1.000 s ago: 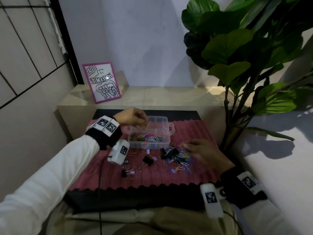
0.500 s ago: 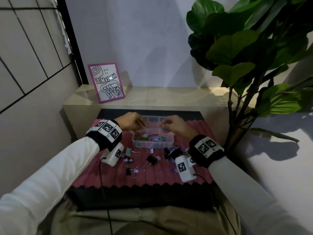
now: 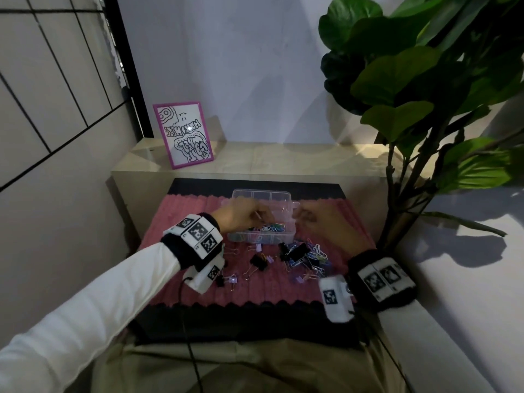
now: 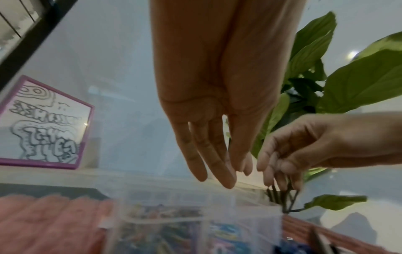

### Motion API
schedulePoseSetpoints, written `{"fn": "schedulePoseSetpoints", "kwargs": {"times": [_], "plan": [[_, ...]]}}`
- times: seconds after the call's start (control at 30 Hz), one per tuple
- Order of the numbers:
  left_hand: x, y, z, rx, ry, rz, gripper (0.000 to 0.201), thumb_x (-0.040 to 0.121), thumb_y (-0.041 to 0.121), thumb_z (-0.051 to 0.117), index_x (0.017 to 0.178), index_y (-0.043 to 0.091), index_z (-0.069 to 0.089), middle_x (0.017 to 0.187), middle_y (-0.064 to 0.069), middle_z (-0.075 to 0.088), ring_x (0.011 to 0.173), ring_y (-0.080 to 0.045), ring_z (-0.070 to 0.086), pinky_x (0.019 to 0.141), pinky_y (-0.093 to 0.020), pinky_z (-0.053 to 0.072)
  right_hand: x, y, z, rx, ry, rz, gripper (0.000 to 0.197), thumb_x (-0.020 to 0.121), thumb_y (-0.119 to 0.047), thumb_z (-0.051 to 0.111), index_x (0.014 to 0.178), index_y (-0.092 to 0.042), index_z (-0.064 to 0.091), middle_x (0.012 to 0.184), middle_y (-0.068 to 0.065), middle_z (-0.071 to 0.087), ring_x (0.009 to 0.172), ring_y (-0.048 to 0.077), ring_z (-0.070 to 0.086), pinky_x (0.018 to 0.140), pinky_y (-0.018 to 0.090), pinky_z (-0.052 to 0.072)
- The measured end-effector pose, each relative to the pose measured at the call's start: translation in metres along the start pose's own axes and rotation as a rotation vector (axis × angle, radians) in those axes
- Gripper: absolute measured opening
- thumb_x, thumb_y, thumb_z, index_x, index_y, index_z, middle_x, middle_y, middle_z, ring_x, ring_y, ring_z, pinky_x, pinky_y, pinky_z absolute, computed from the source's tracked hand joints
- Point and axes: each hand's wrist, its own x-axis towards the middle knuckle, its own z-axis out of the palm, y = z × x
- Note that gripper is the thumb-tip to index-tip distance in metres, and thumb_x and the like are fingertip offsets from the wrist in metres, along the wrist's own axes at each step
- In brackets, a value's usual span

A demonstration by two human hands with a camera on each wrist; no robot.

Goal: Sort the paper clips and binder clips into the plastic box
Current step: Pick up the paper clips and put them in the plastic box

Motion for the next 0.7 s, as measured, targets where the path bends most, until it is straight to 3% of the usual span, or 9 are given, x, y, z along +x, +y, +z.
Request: {"fn": "schedulePoseSetpoints", "kwargs": {"times": [0.03, 0.1, 0.17, 0.23, 0.3, 0.37, 0.43, 0.6, 0.7], "plan": [[0.0, 0.003, 0.004, -0.008, -0.008, 0.016, 0.027, 0.085, 0.002, 0.056, 0.11, 0.011, 0.065, 0.113, -0.003, 0.067, 0.099, -0.014, 0.064, 0.083, -0.017, 0.045, -0.01, 0.009, -0.005, -0.048, 0.014, 0.018, 0.012, 0.085, -0.005, 0.061, 0.096, -0.002, 0.066, 0.096, 0.006, 0.069, 0.076, 0.007, 0.058, 0.067, 0.001, 0.04], [0.001, 0.009, 0.016, -0.059, -0.051, 0.01, 0.027, 0.085, -0.001, 0.053, 0.107, 0.008, 0.065, 0.108, -0.007, 0.069, 0.083, -0.002, 0.066, 0.075, -0.019, 0.05, -0.026, 0.031, -0.012, -0.156, 0.006, 0.082, 0.017, 0.082, -0.002, 0.061, 0.098, -0.003, 0.067, 0.097, 0.005, 0.067, 0.083, 0.012, 0.059, 0.067, 0.001, 0.034], [0.005, 0.017, 0.029, -0.1, -0.11, -0.023, 0.026, 0.087, -0.004, 0.047, 0.107, 0.004, 0.063, 0.101, -0.012, 0.069, 0.06, 0.006, 0.061, 0.061, -0.011, 0.048, -0.035, 0.051, -0.013, -0.214, 0.002, 0.157, 0.023, 0.078, 0.001, 0.061, 0.099, -0.005, 0.068, 0.102, 0.009, 0.069, 0.094, 0.022, 0.063, 0.076, 0.016, 0.039], [0.009, 0.026, 0.04, -0.054, -0.114, -0.022, 0.027, 0.087, -0.005, 0.047, 0.107, 0.001, 0.063, 0.103, -0.012, 0.068, 0.074, -0.007, 0.064, 0.062, -0.011, 0.046, -0.04, 0.063, -0.011, -0.216, -0.009, 0.198, 0.025, 0.076, 0.001, 0.062, 0.1, -0.005, 0.068, 0.103, 0.012, 0.069, 0.097, 0.026, 0.064, 0.078, 0.023, 0.04], [0.014, 0.033, 0.051, 0.024, -0.088, 0.03, 0.024, 0.084, -0.002, 0.052, 0.106, 0.002, 0.063, 0.109, -0.012, 0.066, 0.095, -0.022, 0.063, 0.078, -0.022, 0.047, -0.043, 0.066, -0.008, -0.203, -0.051, 0.209, 0.032, 0.074, -0.009, 0.07, 0.105, -0.005, 0.064, 0.102, 0.007, 0.065, 0.097, 0.021, 0.06, 0.074, 0.023, 0.036], [0.018, 0.04, 0.061, 0.105, -0.069, 0.057, 0.023, 0.083, 0.005, 0.058, 0.106, 0.002, 0.06, 0.109, -0.014, 0.063, 0.101, -0.027, 0.059, 0.085, -0.032, 0.046, -0.045, 0.061, -0.001, -0.179, -0.131, 0.186, 0.049, 0.07, -0.019, 0.077, 0.112, -0.005, 0.057, 0.103, 0.001, 0.055, 0.098, 0.017, 0.051, 0.072, 0.025, 0.031], [0.02, 0.048, 0.068, 0.19, -0.076, 0.051, 0.031, 0.083, 0.013, 0.06, 0.112, 0.003, 0.053, 0.112, -0.016, 0.057, 0.102, -0.031, 0.056, 0.085, -0.041, 0.048, -0.044, 0.054, 0.008, -0.15, -0.198, 0.166, 0.053, 0.068, -0.02, 0.079, 0.114, -0.007, 0.054, 0.104, 0.0, 0.049, 0.099, 0.016, 0.045, 0.075, 0.026, 0.032], [0.023, 0.058, 0.069, 0.33, -0.211, 0.011, 0.052, 0.078, 0.026, 0.068, 0.119, 0.003, 0.045, 0.12, -0.017, 0.051, 0.108, -0.033, 0.053, 0.085, -0.041, 0.047, -0.043, 0.056, 0.019, -0.047, -0.18, 0.158, 0.035, 0.064, -0.009, 0.079, 0.083, -0.018, 0.05, 0.097, 0.006, 0.059, 0.09, 0.021, 0.054, 0.074, 0.031, 0.04], [0.025, 0.056, 0.062, 0.345, -0.303, 0.007, 0.06, 0.075, 0.031, 0.071, 0.12, 0.003, 0.046, 0.12, -0.017, 0.052, 0.11, -0.032, 0.052, 0.089, -0.04, 0.046, -0.048, 0.058, 0.017, 0.144, -0.132, 0.225, 0.029, 0.064, 0.0, 0.078, 0.072, -0.015, 0.054, 0.078, 0.001, 0.06, 0.07, 0.012, 0.057, 0.058, 0.02, 0.046]]}}
